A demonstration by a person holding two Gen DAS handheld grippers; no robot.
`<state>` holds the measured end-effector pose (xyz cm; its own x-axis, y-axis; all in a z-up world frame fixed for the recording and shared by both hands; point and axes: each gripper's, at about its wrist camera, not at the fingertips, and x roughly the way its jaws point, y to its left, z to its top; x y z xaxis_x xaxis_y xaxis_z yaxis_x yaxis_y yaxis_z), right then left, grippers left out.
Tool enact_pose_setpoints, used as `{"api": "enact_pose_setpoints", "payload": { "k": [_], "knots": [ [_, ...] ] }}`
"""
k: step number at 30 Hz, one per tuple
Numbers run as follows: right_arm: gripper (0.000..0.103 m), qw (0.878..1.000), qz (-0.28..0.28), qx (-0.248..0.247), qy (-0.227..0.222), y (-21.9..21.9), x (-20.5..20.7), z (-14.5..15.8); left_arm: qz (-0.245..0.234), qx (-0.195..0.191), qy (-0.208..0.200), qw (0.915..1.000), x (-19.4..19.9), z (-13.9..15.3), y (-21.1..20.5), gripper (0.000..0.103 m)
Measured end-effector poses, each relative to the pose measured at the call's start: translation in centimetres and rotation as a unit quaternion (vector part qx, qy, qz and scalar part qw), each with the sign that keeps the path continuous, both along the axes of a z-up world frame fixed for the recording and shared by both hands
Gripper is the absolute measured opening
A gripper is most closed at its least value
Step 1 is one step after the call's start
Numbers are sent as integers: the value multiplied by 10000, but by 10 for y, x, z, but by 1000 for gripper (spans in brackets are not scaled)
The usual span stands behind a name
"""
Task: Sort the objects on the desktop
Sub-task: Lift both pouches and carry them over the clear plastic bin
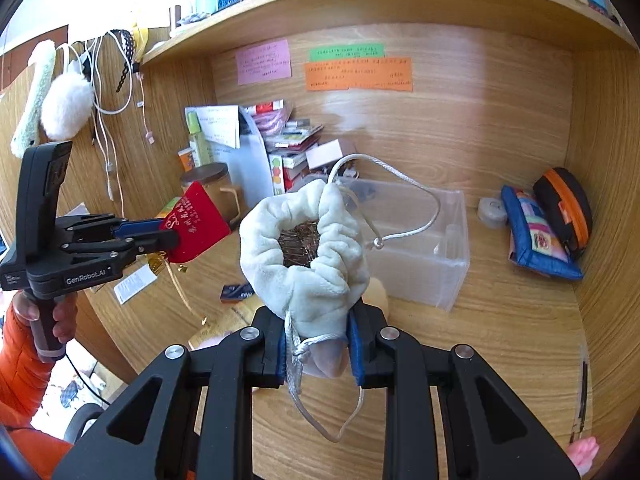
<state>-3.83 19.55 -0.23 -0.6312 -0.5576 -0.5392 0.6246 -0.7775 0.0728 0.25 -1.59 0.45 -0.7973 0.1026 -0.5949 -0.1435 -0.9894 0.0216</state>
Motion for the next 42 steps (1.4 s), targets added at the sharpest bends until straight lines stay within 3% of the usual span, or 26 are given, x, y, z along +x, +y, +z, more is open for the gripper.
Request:
{"api": "enact_pose_setpoints", "payload": {
  "k": [12,23,33,42],
  "knots": [
    [21,9994,-109,-59,326,-7,-16,28,-49,45,405,9992,-12,32,14,26],
    [21,9979,-224,-108,596,-16,-45,55,-28,5,623,9981,-57,56,21,26],
    [21,9977,-389,24,558,-25,-90,58,-56,108,470,9988,-112,59,23,26],
    [21,9984,-502,198,164,-31,-139,33,-65,164,80,9998,-163,37,22,26]
  ]
}}
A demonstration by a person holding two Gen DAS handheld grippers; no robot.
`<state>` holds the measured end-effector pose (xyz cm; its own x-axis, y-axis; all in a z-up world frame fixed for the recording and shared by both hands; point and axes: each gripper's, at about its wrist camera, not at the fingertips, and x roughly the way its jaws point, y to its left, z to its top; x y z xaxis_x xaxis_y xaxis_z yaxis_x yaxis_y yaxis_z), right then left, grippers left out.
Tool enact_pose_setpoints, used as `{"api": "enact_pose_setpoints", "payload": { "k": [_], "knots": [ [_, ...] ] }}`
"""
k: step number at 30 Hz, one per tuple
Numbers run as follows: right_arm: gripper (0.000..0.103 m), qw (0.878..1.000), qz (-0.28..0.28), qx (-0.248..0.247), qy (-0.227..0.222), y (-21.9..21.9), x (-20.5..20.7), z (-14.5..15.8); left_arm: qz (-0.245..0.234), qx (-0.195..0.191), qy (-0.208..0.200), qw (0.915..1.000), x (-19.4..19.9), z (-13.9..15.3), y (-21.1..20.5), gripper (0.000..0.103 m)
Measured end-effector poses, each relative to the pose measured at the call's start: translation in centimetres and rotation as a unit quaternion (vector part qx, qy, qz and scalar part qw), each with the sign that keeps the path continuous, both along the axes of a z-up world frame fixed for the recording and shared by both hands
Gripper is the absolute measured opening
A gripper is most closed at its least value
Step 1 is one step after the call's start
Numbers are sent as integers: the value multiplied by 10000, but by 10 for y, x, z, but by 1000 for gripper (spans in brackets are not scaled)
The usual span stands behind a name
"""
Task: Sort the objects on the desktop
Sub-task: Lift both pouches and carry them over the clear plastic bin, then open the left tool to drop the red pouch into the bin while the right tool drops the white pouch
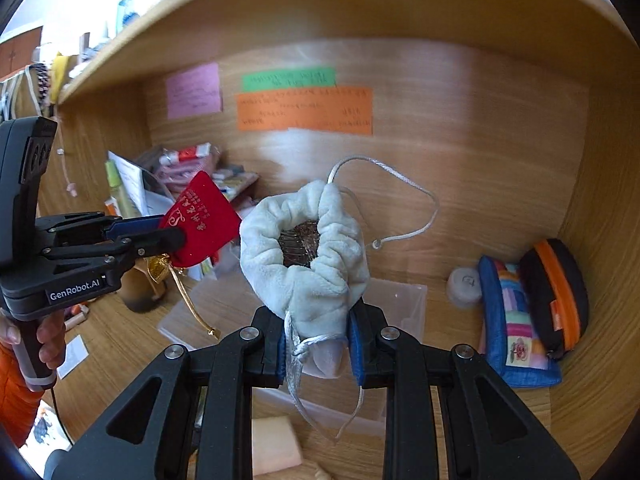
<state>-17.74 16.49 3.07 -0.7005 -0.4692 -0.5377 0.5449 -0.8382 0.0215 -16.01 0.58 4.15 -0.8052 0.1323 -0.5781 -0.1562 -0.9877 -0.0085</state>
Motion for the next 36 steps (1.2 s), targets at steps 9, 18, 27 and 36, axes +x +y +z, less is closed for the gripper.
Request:
{"api": "enact_pose_setpoints", "payload": {
  "k": [9,18,27,36],
  "knots": [
    [21,9989,-41,181,-423,-3,-35,-32,-69,45,-444,9990,-38,-32,4,26],
    [21,9953,84,647,-721,-15,-58,-61,-199,14,-856,9961,-58,-61,9,26],
    [22,9904,123,1005,-938,-23,-67,-83,-371,-253,-1168,9921,-62,-83,21,26],
    [22,9833,214,1451,-1082,-39,-75,-99,-472,-497,-1541,9857,-71,-105,29,27]
  ]
}}
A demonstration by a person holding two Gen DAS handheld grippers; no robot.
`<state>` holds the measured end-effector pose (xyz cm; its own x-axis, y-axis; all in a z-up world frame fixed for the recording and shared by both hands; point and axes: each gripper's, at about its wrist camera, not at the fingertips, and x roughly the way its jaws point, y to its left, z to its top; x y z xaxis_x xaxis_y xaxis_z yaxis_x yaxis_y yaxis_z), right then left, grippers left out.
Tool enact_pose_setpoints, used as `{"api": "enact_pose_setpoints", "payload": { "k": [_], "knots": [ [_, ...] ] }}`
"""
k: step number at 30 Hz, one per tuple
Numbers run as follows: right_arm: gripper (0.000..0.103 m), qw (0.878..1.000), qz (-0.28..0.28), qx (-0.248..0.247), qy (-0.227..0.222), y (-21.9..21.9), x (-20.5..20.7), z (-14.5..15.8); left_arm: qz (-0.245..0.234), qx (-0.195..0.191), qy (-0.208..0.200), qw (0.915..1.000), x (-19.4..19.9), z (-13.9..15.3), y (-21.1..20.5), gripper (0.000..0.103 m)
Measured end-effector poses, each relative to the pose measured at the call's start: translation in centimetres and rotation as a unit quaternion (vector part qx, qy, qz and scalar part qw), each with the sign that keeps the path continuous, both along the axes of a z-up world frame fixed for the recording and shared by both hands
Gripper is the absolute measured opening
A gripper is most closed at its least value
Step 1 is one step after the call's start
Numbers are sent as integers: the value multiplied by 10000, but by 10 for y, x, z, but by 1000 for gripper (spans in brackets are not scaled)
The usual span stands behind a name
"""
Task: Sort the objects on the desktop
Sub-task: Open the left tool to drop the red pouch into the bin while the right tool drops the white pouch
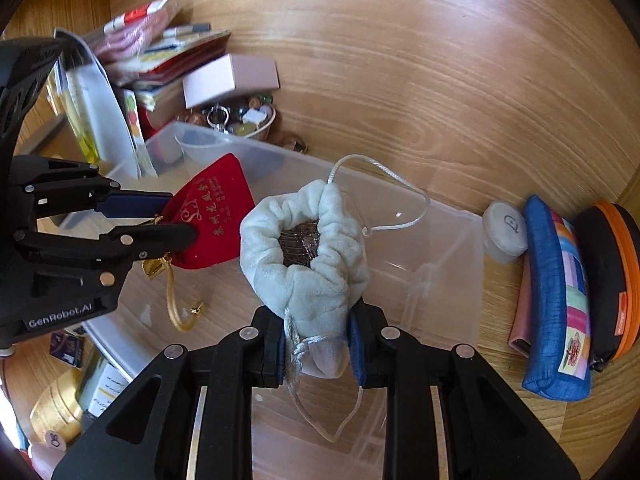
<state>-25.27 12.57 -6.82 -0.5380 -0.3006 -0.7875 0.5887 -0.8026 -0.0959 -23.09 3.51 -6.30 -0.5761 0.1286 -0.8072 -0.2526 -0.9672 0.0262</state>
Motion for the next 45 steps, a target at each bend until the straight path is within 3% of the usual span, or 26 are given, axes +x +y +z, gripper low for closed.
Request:
{"api": "enact_pose_setpoints", "payload": {
  "k": [18,20,22,24,30,45],
  "knots": [
    [29,9997,74,215,23,-8,5,2,-63,-99,-211,9997,1,-7,5,34],
    [32,9998,61,181,71,-6,9,7,-50,-132,-186,9997,4,-5,5,37],
    [36,9998,43,173,132,-4,13,11,5,-160,-118,9998,7,-1,5,50],
    [42,9997,11,163,203,-3,17,14,32,-138,-68,9999,10,3,4,56],
    [54,9991,-59,-6,429,3,31,33,99,-210,98,9997,23,13,6,64],
    [64,9947,-336,-437,872,34,86,77,291,-453,798,9954,76,54,4,85]
  ]
}}
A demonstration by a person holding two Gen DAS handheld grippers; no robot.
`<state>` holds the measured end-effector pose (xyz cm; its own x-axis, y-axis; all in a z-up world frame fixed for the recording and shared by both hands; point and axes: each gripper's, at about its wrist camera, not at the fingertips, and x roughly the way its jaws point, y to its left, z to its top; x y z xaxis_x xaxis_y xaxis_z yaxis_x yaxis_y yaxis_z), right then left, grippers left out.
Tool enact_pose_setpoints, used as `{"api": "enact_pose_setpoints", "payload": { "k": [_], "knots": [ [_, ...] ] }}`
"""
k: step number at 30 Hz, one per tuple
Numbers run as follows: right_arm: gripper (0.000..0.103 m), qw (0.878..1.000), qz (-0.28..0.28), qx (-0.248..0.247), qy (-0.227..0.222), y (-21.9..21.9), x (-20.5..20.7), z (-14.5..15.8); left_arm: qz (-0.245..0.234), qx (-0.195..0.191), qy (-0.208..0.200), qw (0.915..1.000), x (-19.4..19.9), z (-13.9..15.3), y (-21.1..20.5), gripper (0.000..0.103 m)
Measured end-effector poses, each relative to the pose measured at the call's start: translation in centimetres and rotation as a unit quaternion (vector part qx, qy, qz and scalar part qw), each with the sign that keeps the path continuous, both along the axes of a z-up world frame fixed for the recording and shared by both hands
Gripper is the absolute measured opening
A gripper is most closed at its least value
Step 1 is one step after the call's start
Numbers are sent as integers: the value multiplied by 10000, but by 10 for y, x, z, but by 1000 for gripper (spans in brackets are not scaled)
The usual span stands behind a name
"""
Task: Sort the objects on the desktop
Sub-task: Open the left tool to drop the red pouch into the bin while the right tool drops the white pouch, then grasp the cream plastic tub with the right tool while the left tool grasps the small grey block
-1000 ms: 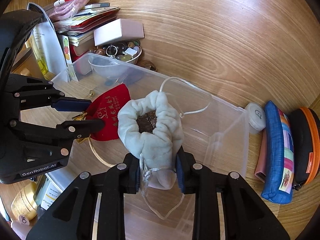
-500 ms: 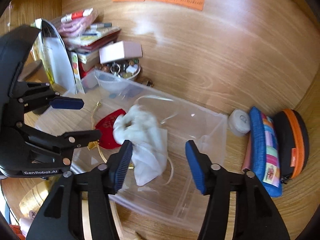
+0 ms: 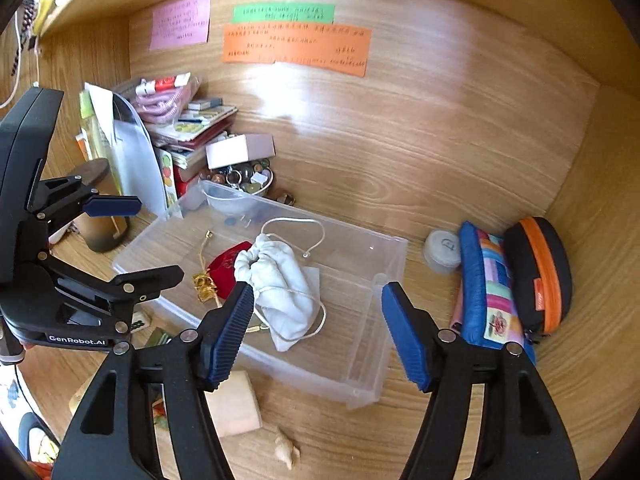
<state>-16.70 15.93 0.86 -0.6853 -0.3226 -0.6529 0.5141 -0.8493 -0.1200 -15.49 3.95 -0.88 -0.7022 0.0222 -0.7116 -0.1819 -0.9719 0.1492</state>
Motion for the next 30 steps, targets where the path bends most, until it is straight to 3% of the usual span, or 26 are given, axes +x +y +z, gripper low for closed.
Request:
{"api": "enact_pose_setpoints", "payload": {
  "k": [6,15,21,30],
  "knots": [
    [70,9997,-55,-187,164,14,25,10,157,104,299,9994,23,18,-10,93],
    [71,9986,-102,-395,327,32,62,9,361,453,542,9969,64,28,-35,94],
    [80,9982,-40,-522,289,37,80,-3,455,598,492,9960,82,16,-51,95],
    [80,9978,134,-635,-114,28,89,-36,516,906,151,9944,86,-18,-65,95]
  ]
}}
